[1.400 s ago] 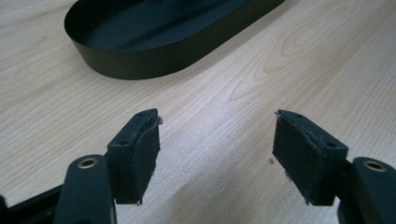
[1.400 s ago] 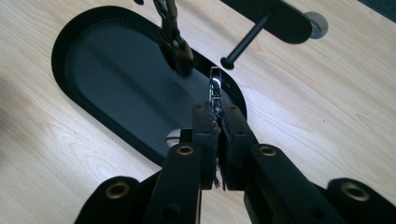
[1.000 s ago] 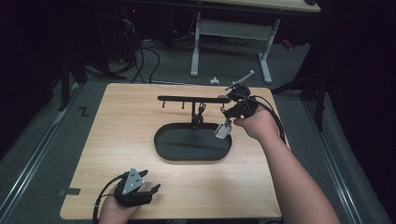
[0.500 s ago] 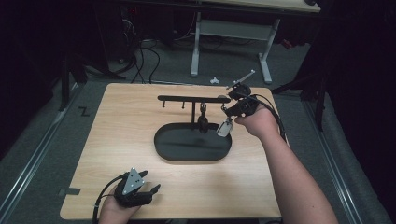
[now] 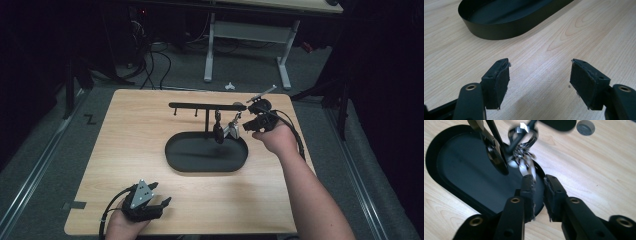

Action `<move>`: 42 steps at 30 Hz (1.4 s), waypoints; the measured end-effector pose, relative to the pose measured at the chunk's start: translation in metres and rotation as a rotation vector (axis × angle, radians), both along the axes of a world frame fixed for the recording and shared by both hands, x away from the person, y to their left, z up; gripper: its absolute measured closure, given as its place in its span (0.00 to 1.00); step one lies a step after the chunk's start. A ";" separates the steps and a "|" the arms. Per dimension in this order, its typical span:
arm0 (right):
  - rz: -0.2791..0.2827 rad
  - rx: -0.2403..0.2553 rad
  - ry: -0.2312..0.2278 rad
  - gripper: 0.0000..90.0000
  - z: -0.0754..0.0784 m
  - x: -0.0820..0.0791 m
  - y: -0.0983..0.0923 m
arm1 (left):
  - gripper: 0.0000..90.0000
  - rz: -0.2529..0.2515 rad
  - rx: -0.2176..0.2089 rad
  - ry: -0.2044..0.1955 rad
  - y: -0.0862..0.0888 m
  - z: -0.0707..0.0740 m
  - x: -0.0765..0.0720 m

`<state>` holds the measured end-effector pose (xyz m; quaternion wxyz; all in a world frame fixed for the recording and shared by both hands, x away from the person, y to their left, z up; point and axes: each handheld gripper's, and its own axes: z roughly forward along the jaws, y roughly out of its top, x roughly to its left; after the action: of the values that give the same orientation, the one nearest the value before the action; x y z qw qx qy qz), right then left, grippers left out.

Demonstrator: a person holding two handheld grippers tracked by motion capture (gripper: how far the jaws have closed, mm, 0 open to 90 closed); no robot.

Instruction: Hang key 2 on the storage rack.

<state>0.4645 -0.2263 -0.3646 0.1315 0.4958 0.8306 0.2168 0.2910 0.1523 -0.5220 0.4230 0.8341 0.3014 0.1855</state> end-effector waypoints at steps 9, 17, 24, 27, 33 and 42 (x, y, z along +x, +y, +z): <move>-0.032 0.025 0.005 0.78 -0.038 -0.026 -0.016 | 0.36 -0.007 0.008 0.002 -0.003 0.000 -0.001; -0.056 0.064 -0.036 0.74 -0.071 -0.053 -0.035 | 0.36 -0.010 0.014 0.007 -0.005 -0.002 -0.001; -0.118 0.135 -0.094 0.67 -0.093 -0.081 -0.053 | 0.36 -0.015 0.024 0.010 -0.006 -0.003 -0.001; -0.140 0.162 -0.148 0.65 -0.100 -0.097 -0.060 | 0.36 -0.017 0.025 0.012 -0.007 -0.004 -0.001; -0.169 0.200 -0.212 0.64 -0.120 -0.127 -0.069 | 0.36 -0.021 0.027 0.015 -0.008 -0.004 -0.001; -0.141 0.153 -0.294 0.58 -0.152 -0.178 -0.076 | 0.35 -0.001 0.017 0.022 -0.004 -0.005 0.004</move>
<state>0.2861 -0.3021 -0.5166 0.2284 0.5242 0.7468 0.3398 0.2947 0.1483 -0.5275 0.4126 0.8400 0.3038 0.1786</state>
